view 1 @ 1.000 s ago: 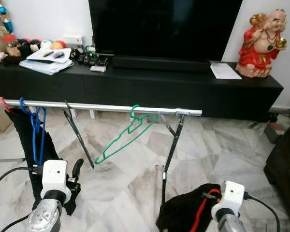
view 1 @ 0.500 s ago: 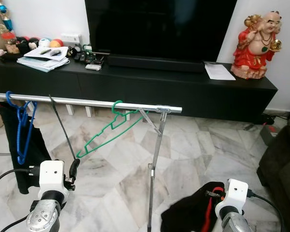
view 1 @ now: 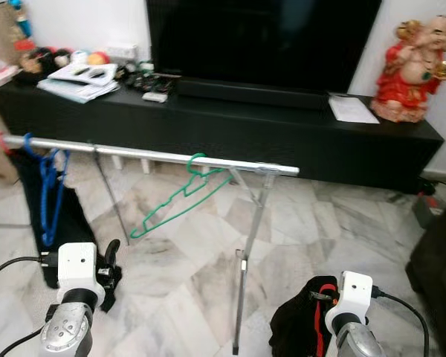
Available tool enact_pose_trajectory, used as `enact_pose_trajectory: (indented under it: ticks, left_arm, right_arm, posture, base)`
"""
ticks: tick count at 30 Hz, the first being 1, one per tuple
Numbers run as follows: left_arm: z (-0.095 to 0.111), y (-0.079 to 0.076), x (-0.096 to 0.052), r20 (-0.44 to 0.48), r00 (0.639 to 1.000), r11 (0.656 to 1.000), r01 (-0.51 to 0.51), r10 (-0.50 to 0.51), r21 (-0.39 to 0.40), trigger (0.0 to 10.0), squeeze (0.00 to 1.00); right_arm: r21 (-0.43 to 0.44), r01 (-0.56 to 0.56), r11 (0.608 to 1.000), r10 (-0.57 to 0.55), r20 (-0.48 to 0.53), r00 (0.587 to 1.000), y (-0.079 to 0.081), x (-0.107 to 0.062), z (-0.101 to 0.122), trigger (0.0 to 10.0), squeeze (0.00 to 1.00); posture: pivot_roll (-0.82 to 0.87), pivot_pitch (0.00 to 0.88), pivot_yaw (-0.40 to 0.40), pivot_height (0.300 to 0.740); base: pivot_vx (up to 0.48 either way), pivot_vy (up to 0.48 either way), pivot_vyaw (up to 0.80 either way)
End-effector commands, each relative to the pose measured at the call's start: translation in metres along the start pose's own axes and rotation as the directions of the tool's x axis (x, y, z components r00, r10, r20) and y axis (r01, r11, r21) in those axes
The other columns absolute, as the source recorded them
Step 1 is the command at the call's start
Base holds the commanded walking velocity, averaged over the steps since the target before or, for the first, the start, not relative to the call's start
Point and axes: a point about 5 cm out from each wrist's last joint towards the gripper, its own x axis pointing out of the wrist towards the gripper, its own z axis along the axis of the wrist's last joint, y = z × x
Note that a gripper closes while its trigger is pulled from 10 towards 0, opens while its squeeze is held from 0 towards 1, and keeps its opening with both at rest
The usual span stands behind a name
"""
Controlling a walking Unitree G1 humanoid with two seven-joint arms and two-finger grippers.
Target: Hang hanger
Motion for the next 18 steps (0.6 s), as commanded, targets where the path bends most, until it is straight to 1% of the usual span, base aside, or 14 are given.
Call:
enact_pose_trajectory:
  ticks: [1,3,12,18]
  left_arm:
    - [-0.0037,0.0028,-0.0014,-0.026,1.0,1.0,-0.013,0.014,0.014,10.0,0.0]
    - [-0.0037,0.0026,-0.0015,-0.026,1.0,1.0,-0.013,0.014,0.014,10.0,0.0]
    - [-0.004,0.0011,-0.0021,-0.024,1.0,1.0,-0.01,0.01,0.009,10.0,0.0]
    - [-0.0034,0.0013,-0.0024,-0.02,1.0,1.0,-0.01,0.01,0.007,10.0,0.0]
  right_arm:
    - [-0.009,-0.008,1.0,0.008,0.022,1.0,0.0014,0.0015,0.0046,10.0,0.0]
    - [-0.006,-0.005,1.0,0.005,0.02,1.0,0.0008,0.0013,0.0041,10.0,0.0]
    - [-0.006,-0.005,1.0,0.005,0.016,1.0,0.0008,0.0014,0.003,10.0,0.0]
    - [-0.008,-0.009,1.0,0.009,0.012,1.0,0.0012,0.0014,0.0018,10.0,0.0]
  posture:
    - [-0.04,0.066,-0.03,0.74]
    - [-0.04,0.067,-0.03,0.74]
    - [-0.04,0.063,-0.033,0.74]
    - [-0.04,0.061,-0.035,0.74]
  base:
    - [0.0,0.0,0.0]
    - [0.0,0.0,0.0]
    - [0.251,0.0,0.0]
    - [0.311,0.0,0.0]
